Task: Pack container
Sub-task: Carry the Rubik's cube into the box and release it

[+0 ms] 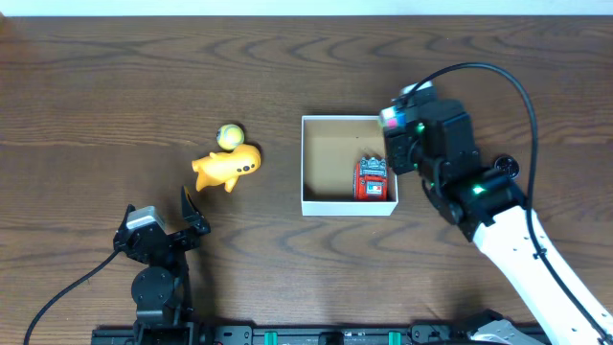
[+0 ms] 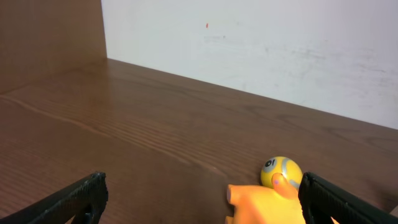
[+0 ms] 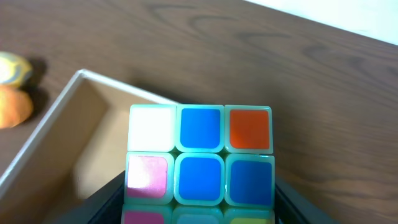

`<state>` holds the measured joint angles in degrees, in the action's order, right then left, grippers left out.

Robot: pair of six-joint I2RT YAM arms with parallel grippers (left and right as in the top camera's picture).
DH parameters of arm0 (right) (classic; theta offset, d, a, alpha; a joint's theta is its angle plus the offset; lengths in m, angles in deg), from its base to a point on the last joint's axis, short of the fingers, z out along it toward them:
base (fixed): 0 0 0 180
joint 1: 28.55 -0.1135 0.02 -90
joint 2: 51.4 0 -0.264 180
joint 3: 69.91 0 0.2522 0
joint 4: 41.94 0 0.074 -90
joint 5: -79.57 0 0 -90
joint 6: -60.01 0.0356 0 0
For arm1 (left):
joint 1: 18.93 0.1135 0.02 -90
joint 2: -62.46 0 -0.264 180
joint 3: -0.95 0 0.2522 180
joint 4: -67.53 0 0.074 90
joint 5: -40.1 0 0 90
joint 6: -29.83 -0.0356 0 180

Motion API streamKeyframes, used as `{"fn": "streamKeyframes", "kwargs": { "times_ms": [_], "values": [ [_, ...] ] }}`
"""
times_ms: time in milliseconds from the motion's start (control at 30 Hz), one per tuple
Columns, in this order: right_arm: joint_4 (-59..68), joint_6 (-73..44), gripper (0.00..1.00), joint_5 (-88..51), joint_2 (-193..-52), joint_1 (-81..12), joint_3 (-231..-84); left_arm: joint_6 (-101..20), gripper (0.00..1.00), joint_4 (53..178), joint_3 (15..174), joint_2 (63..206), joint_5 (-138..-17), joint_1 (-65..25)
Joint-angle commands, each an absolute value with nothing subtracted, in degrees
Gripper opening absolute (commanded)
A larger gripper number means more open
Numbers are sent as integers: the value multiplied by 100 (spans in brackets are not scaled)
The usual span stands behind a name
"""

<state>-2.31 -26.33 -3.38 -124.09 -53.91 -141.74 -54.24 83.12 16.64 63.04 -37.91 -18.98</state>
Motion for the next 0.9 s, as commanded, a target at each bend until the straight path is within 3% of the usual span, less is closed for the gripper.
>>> {"fn": "streamKeyframes", "kwargs": {
  "times_ms": [0, 333, 867],
  "values": [
    [-231, -2533, 53, -341, -12494, -5697, -14296, -5481, 98, 8404, 1494, 6269, -3784, -1911],
    [-834, -2535, 53, -290, -13569, -5936, -14296, -5481, 98, 8404, 1494, 6269, -3784, -1911],
    [-1038, -2480, 45, 335, -14406, -5936, -14296, -5481, 98, 8404, 1494, 6269, -3784, -1911]
  ]
}}
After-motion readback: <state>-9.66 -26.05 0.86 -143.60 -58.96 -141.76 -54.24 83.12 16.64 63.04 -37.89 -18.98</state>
